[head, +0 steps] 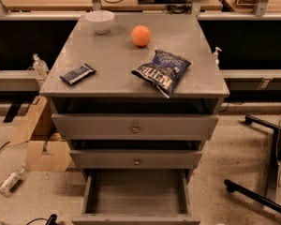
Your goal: Close bottom drawer
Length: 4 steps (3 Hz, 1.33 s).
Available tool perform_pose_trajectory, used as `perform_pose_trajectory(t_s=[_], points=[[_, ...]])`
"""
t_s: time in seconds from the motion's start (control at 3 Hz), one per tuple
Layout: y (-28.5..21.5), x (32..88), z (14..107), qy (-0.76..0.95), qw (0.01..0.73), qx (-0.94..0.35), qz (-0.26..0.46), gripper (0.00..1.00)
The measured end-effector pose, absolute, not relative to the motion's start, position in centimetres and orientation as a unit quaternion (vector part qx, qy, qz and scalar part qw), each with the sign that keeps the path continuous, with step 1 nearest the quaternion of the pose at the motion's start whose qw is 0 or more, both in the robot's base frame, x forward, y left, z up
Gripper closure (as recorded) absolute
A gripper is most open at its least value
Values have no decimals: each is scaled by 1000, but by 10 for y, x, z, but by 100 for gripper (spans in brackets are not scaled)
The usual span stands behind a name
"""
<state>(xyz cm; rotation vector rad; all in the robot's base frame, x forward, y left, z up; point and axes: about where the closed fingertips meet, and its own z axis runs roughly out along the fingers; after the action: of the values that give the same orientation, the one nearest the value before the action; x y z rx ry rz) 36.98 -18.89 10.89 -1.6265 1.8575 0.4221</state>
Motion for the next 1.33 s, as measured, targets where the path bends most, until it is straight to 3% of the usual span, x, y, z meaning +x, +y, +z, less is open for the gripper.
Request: perform_pose_trajectory(t_s=[0.33,1.33], points=[[-177,407,126,688,336,-626,151,100],[-169,433,124,673,338,-639,156,100]])
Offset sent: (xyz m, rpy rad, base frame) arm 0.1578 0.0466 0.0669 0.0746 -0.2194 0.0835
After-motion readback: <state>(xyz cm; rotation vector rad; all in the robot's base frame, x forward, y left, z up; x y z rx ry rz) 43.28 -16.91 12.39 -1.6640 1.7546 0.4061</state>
